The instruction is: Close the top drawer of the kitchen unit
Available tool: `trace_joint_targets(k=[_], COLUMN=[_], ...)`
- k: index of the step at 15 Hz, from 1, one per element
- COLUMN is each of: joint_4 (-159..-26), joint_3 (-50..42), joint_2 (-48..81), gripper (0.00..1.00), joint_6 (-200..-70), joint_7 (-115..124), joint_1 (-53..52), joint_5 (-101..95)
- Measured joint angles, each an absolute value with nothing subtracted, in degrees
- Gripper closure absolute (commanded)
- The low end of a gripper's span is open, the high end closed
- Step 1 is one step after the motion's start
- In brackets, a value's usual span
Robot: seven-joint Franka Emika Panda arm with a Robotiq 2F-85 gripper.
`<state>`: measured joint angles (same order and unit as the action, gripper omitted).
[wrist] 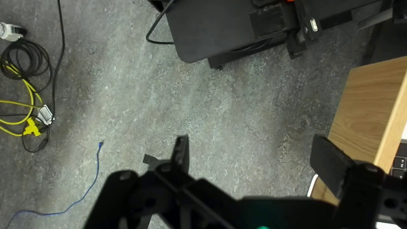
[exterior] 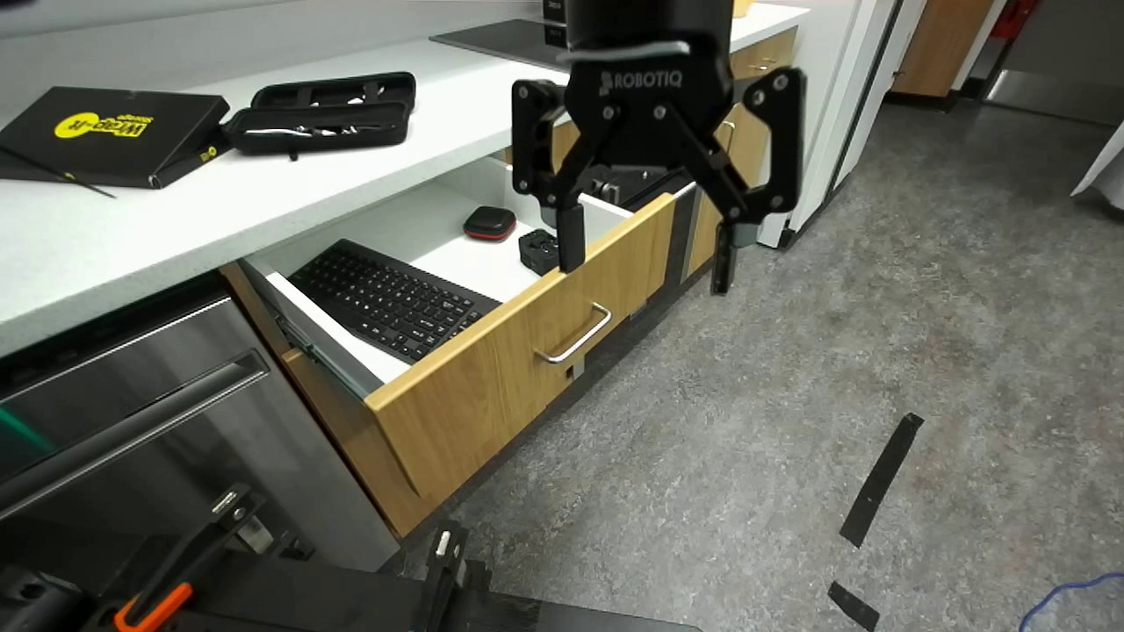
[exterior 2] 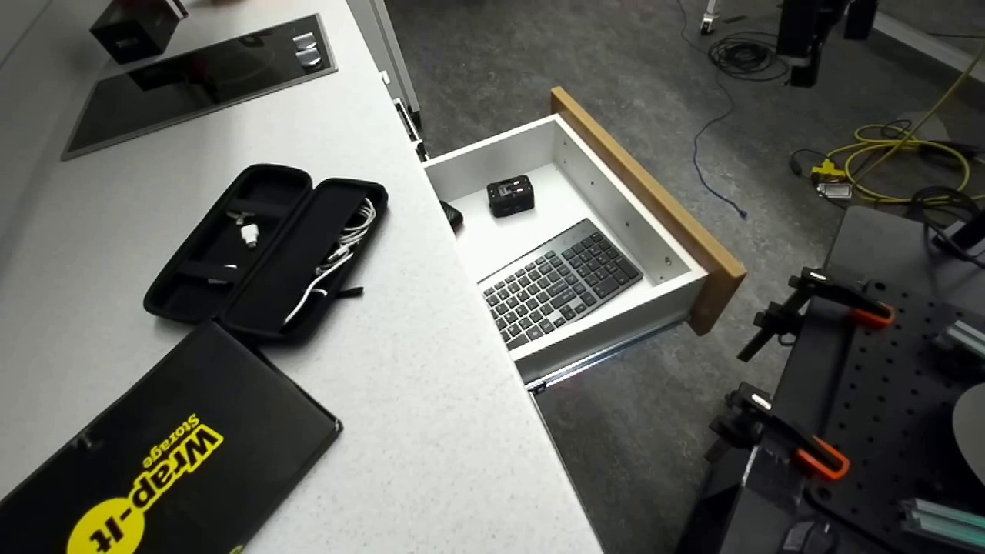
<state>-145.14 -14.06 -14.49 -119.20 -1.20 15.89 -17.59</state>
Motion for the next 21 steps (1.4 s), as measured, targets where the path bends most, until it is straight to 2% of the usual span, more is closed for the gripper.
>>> trace_joint_targets(k=[5,13,21], joint_4=[-145.0,-136.4,-123.8], joint_3=[-13.4,-11.3,-12.0], joint_2=[-11.7,11.3,28.6], gripper=[0.0,0.0,0.0], joint_6=[-120.7,-132.6,-132.9], joint_7=[2.0,21.3,28.3], joint_1=[15.8,13.2,9.2], joint_5=[-17.3,-17.4,-13.9])
